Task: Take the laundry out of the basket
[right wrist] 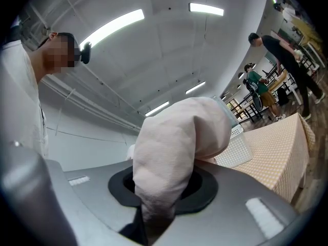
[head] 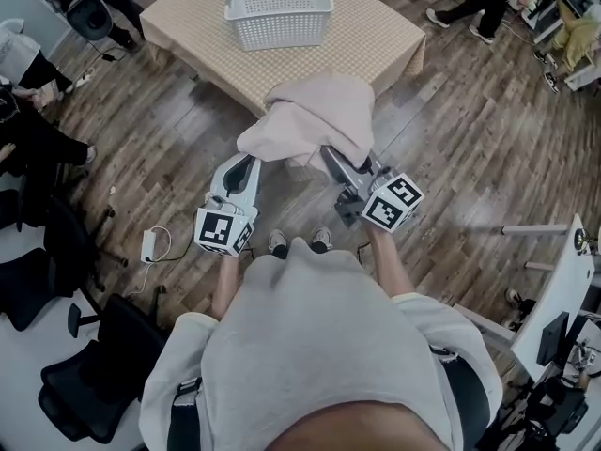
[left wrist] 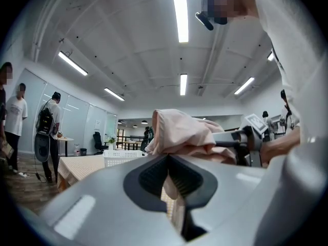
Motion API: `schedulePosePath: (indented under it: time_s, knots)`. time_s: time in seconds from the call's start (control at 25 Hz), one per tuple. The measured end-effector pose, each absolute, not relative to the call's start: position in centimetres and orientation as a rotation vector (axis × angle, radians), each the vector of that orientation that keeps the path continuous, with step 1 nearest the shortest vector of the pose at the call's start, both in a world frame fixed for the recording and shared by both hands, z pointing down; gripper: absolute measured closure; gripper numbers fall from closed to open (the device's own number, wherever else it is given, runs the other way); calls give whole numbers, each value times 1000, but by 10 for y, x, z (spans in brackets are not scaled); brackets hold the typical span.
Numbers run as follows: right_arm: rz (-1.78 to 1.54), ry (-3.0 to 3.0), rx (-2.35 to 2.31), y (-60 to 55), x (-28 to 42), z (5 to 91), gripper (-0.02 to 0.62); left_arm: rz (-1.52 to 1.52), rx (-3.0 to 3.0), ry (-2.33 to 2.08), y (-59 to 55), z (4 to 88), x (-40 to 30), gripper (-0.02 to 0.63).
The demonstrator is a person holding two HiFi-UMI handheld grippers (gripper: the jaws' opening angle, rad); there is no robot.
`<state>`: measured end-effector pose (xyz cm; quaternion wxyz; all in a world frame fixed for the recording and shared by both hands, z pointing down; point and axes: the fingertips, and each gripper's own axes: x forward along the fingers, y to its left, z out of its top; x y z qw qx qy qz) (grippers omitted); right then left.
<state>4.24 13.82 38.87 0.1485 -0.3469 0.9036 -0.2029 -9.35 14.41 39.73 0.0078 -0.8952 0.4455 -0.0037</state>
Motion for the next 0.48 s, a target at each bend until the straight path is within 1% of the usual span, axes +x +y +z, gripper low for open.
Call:
schedulePosePath:
  time_s: [0.48]
  knots:
    - [-568,2622,-1041,141,25,388,495,27,-2819,1365,146,394,-102,595]
